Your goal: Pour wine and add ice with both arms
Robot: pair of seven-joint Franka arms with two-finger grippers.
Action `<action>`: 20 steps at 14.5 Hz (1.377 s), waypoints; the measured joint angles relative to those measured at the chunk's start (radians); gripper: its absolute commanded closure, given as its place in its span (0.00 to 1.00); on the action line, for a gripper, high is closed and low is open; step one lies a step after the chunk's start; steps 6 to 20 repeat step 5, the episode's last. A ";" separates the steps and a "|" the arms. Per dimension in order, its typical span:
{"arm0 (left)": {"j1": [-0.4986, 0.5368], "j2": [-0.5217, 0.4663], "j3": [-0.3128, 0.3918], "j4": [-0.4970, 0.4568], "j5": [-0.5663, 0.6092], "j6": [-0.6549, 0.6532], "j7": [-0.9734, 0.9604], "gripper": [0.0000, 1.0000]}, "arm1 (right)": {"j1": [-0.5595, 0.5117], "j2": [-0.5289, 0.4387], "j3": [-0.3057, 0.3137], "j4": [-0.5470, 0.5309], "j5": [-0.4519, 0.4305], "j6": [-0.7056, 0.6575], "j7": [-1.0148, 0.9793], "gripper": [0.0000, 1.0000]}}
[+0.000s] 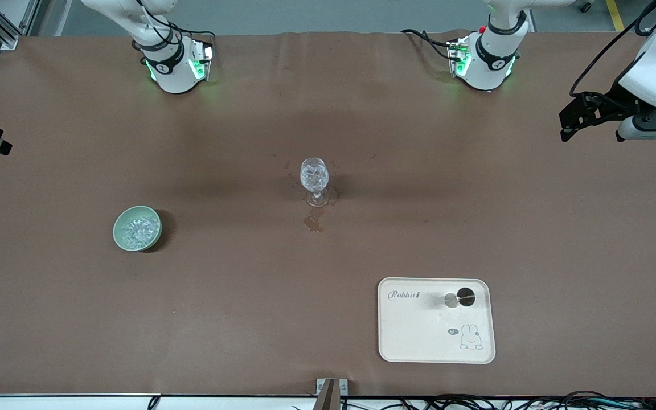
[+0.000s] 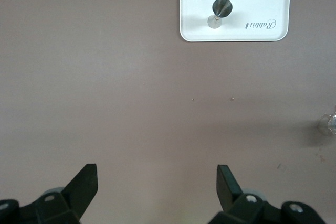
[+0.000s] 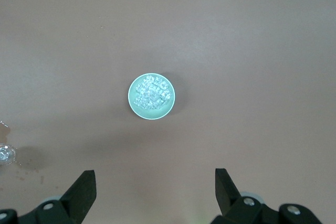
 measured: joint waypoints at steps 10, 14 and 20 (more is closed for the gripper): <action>0.000 0.004 0.000 0.000 0.000 0.000 0.000 0.00 | 0.000 0.000 -0.003 0.000 0.000 0.000 -0.001 0.00; 0.000 0.004 0.000 0.000 0.000 0.000 0.000 0.00 | 0.000 0.000 -0.003 0.000 0.000 0.000 -0.001 0.00; 0.000 0.004 0.000 0.000 0.000 0.000 0.000 0.00 | 0.000 0.000 -0.003 0.000 0.000 0.000 -0.001 0.00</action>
